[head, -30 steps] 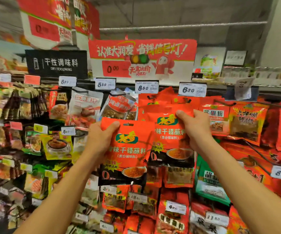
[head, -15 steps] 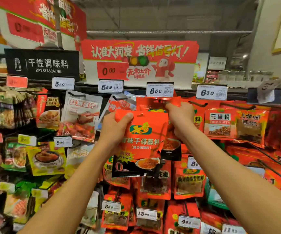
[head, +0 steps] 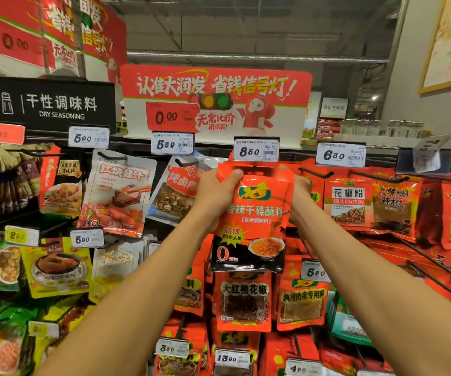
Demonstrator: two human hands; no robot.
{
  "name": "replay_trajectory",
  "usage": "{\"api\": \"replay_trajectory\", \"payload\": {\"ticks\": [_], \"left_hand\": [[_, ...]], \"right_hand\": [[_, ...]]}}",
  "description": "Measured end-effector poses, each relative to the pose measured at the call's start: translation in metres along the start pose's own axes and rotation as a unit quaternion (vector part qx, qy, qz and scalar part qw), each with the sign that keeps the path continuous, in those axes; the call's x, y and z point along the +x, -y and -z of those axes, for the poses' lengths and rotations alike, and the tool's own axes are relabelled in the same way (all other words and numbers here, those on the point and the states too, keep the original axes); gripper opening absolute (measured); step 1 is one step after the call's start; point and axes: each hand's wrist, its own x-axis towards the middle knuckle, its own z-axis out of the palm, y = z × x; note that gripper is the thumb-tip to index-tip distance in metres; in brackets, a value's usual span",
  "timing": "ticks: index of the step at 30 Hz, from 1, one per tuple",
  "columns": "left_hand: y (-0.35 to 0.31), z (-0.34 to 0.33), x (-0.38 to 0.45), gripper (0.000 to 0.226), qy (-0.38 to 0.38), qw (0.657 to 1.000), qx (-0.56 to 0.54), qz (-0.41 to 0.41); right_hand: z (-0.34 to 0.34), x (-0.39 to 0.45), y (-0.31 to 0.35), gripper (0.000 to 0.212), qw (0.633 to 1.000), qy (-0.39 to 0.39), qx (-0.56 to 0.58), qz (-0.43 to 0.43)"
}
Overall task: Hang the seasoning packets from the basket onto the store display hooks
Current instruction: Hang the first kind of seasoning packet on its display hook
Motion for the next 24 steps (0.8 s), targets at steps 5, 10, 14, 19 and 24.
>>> {"api": "replay_trajectory", "payload": {"ticks": [5,10,14,19,24], "left_hand": [[0.0,-0.011,0.012,0.019,-0.013,0.999,-0.041,0.019],[0.001,-0.015,0.02,0.02,-0.028,0.999,-0.03,0.031],[0.005,-0.016,0.024,0.022,-0.044,0.997,-0.018,0.053],[0.027,-0.002,0.009,0.02,0.036,0.997,-0.027,0.067],[0.058,0.008,0.002,0.029,0.173,0.977,-0.056,0.115]], "right_hand": [[0.024,-0.003,-0.004,0.023,1.0,-0.01,-0.001,0.015],[0.038,-0.007,-0.005,0.032,0.998,0.004,-0.027,0.053],[0.041,-0.014,-0.018,0.04,0.992,0.042,-0.071,0.094],[0.043,-0.018,-0.041,0.07,0.968,0.089,-0.202,0.119],[0.036,-0.007,-0.045,0.047,0.927,0.059,-0.318,0.191]]}}
